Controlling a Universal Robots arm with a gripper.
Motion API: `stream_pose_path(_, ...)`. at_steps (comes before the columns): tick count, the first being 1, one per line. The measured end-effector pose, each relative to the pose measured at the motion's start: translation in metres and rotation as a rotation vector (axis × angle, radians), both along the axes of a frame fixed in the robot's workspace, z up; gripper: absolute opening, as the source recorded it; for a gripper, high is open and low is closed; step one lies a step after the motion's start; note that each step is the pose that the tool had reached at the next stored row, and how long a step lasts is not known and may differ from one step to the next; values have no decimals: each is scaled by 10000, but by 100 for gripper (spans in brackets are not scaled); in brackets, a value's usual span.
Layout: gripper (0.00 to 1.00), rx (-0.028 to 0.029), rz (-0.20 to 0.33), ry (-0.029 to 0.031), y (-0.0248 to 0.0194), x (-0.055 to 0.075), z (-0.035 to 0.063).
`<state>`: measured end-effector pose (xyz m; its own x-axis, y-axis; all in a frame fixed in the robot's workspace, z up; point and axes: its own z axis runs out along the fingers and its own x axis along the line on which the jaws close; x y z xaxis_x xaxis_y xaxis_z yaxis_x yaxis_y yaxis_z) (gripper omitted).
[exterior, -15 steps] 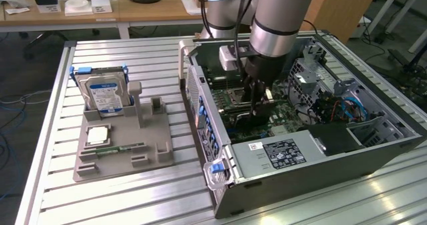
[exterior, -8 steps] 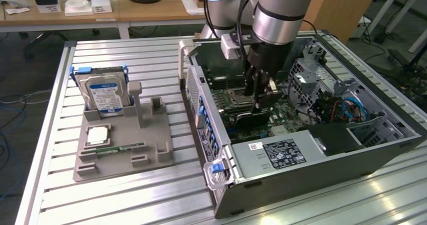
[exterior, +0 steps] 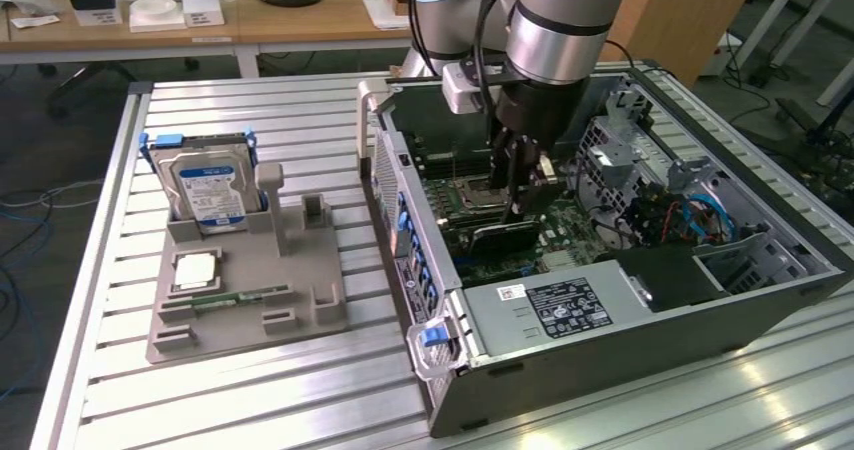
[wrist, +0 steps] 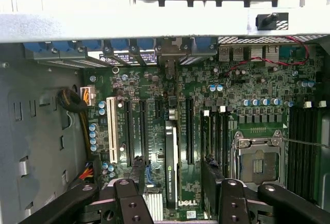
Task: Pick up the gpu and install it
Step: 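Press down on the gpu until it lock into place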
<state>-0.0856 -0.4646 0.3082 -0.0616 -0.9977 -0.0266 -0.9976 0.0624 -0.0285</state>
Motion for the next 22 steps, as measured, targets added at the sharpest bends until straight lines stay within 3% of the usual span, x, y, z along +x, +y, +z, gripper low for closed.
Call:
stream_pose_path(11,56,0,0,-1,0,0,0)
stream_pose_path(17,26,0,-1,0,0,0,0)
stream_pose_path(20,20,0,-1,-1,0,0,0)
stream_pose_path(22,11,0,0,0,0,0,0)
